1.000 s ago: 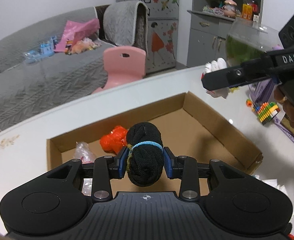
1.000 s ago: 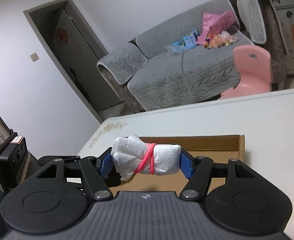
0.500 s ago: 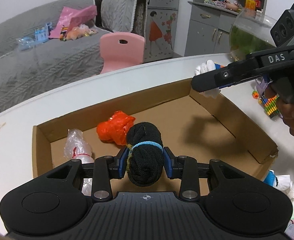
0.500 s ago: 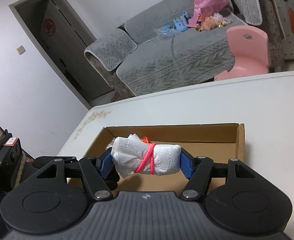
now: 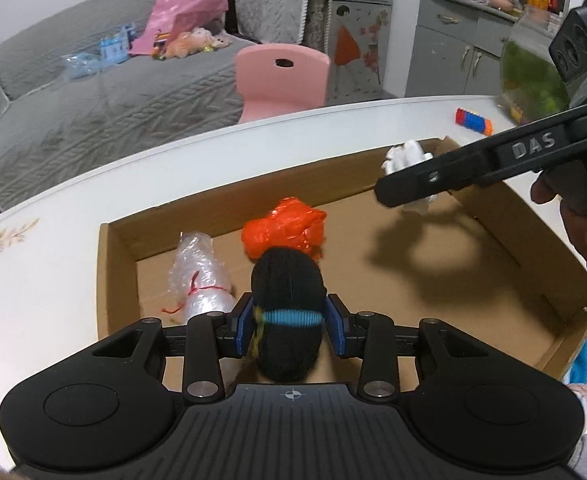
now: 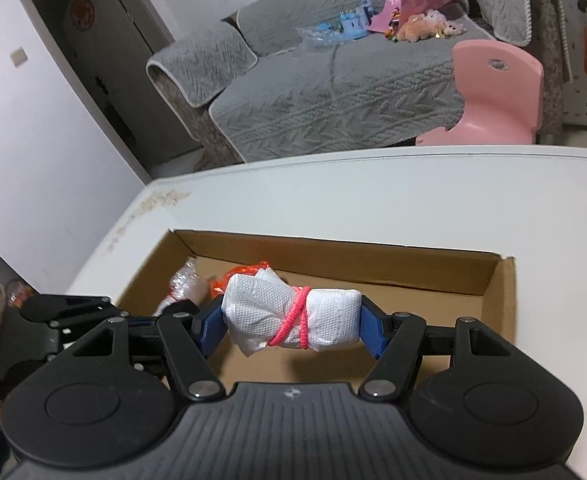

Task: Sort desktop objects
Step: 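Carry both socks into the cardboard box and open both tools to release them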

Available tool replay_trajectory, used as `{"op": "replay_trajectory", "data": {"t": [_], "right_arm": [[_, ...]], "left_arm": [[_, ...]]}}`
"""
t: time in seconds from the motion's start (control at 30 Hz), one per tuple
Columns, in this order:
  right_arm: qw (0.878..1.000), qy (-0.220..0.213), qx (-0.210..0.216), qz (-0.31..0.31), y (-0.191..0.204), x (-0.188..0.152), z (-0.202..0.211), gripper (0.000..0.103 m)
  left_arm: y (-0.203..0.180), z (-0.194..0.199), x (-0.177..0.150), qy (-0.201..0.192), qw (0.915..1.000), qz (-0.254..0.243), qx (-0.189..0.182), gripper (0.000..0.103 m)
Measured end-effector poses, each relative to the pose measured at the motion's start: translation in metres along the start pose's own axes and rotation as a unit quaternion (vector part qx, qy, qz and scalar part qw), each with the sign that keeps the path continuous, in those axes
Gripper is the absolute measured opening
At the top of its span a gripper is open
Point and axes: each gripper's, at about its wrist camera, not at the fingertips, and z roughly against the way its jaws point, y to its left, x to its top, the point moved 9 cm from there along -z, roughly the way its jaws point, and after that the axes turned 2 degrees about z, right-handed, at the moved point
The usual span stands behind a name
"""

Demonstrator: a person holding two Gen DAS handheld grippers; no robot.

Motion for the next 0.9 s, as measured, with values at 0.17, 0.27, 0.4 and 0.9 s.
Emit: {"op": "replay_trajectory", "data": {"t": [0.17,0.27,0.4,0.9], "right_arm": [[1.0,0.015,-0.017,0.013,0.001,-0.003,-0.015,0.063],[0.999,0.023,-0.031,0.017,-0.002,-0.004,-0.021,0.063],[0.997,0.032,-0.053,0.035,0.0,-0.008,-0.027,0.063],[0.997,-0.022,-0.057,0.04,0.017,0.006,0.017,0.087]], "left_arm": [[-0.001,-0.002,0.0,-0.001,1.0,0.001,0.0,0.044],[-0.001,-0.004,0.0,-0.002,1.0,0.004,0.002,0.046],[-0.003,-0.004,-0.002,-0.006,1.0,-0.004,0.003,0.083],[-0.009,0.039,0.002,-0.049,0.9985,-0.018,0.016,0.103]]}}
